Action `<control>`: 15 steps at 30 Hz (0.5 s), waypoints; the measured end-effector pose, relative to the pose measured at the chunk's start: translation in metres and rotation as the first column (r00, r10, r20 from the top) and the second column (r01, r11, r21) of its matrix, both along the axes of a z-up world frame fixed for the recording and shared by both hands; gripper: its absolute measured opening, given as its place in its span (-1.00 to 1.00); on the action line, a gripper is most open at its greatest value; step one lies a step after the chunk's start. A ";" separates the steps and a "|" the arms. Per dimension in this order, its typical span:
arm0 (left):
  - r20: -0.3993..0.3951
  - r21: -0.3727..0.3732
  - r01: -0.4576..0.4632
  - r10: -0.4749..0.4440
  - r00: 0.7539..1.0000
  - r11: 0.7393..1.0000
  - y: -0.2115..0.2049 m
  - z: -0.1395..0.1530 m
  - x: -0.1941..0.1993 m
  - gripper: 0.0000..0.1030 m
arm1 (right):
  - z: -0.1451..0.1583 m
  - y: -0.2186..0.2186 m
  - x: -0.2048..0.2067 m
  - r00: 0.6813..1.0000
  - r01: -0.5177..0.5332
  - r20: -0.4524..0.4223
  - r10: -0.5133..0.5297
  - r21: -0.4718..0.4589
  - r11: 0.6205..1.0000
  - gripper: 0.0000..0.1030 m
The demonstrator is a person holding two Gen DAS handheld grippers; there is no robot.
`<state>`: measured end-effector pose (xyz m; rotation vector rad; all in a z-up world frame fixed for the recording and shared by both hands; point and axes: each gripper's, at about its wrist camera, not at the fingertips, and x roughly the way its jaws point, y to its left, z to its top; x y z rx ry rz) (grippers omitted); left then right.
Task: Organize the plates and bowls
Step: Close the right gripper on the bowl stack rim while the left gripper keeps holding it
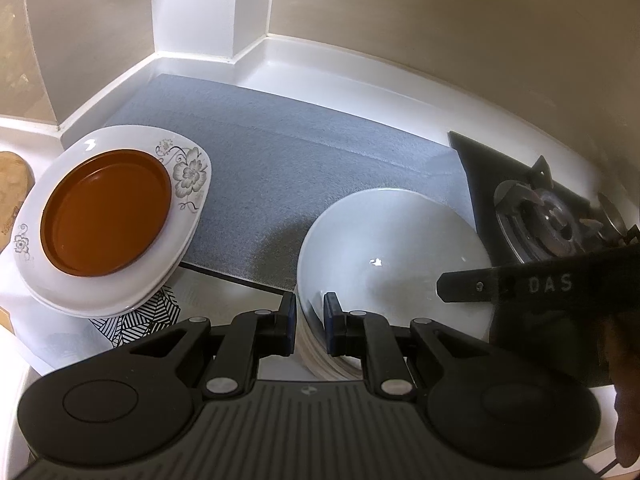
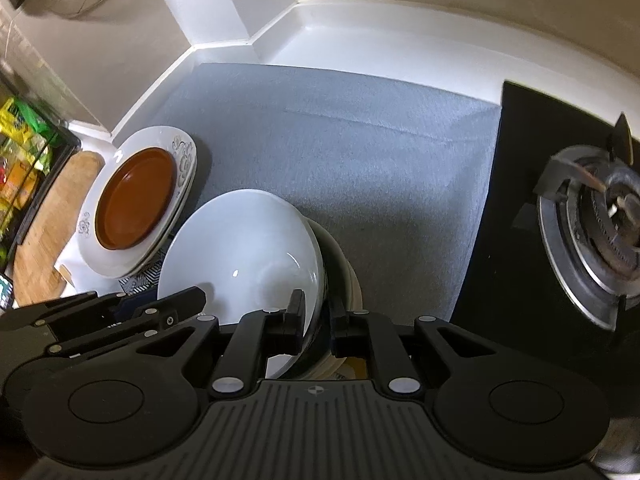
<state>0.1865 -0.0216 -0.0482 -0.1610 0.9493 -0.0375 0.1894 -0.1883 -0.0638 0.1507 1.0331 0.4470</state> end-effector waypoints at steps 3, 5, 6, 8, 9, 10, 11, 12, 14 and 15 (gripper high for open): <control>-0.003 0.000 0.000 0.000 1.000 1.000 0.000 0.000 0.000 -0.72 | 0.000 -0.005 0.003 0.999 0.012 -0.033 -0.011 0.034 0.999 -0.71; -0.004 -0.001 0.002 -0.002 1.000 1.000 -0.001 0.000 0.001 -0.73 | 0.000 -0.007 0.004 0.999 0.022 -0.047 -0.020 0.049 0.999 -0.68; -0.003 0.000 0.002 -0.002 1.000 1.000 -0.001 0.000 0.001 -0.72 | 0.000 -0.009 0.005 0.998 0.024 -0.054 -0.021 0.057 0.998 -0.68; -0.005 -0.003 0.003 -0.003 1.000 1.000 0.000 -0.001 0.001 -0.72 | 0.001 -0.010 0.006 0.997 0.025 -0.069 -0.020 0.071 0.997 -0.65; -0.005 -0.004 0.003 -0.003 1.000 1.000 0.000 -0.001 0.001 -0.73 | 0.002 -0.013 0.006 0.996 0.028 -0.083 -0.021 0.087 0.996 -0.64; -0.004 -0.002 0.004 -0.004 1.000 1.000 -0.001 -0.001 0.001 -0.73 | 0.002 -0.013 0.006 0.996 0.028 -0.083 -0.021 0.087 0.996 -0.61; -0.003 0.000 0.004 -0.004 1.000 1.000 -0.001 -0.001 0.001 -0.73 | 0.003 -0.014 0.007 0.996 0.027 -0.088 -0.019 0.093 0.995 -0.59; -0.003 -0.002 0.004 -0.004 1.000 1.000 -0.001 -0.001 0.001 -0.73 | 0.003 -0.015 0.007 0.996 0.028 -0.092 -0.019 0.101 0.995 -0.58; -0.003 -0.002 0.005 -0.005 1.000 1.000 -0.001 -0.001 0.001 -0.73 | 0.005 -0.018 0.007 0.996 0.031 -0.091 -0.021 0.106 0.994 -0.56; -0.002 -0.001 0.006 -0.006 1.000 1.000 -0.001 0.000 0.001 -0.73 | 0.006 -0.018 0.007 0.996 0.028 -0.088 -0.018 0.104 0.994 -0.56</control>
